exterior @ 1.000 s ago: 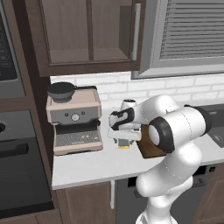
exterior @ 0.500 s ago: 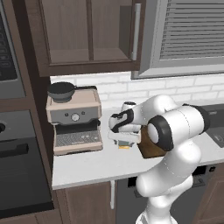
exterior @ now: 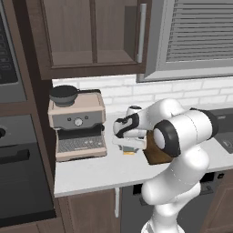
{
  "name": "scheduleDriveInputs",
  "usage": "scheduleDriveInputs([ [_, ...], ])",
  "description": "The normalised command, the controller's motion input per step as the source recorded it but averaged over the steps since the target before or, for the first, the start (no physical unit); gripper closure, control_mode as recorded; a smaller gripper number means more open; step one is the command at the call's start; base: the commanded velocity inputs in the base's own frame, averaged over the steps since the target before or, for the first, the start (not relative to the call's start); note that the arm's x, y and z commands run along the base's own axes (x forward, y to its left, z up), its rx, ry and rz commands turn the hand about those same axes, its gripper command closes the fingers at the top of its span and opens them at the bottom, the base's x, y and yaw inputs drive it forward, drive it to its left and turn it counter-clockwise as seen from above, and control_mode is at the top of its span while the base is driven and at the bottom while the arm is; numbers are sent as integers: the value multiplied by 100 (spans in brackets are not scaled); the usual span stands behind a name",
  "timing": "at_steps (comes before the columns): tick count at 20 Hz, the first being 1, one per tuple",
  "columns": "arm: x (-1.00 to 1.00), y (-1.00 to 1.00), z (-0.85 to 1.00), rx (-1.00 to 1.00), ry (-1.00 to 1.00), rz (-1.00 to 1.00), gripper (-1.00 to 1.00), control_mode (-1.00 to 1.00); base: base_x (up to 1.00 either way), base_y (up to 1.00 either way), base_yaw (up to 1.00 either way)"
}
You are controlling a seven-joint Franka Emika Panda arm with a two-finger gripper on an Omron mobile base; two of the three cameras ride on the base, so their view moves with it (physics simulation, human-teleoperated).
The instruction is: Pick up the sponge from the counter and clean the cutting board by briefly scrubbing or pressing down on the cutting board. Once finished, release the sponge.
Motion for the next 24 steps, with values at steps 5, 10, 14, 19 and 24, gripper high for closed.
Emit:
scheduleDriveInputs([
  [5,0,0,0,0,0,0,100,-100,0,0,0],
  [10,-12,-5,9,0,-2,0,100,-100,0,0,0],
  [14,-70,-15,53,0,-8,9,100,-100,0,0,0],
  [19,-54,-4,68,-3,-3,17,100,-100,0,0,0],
  [24,-12,-33,10,-10,0,9,100,-100,0,0,0],
])
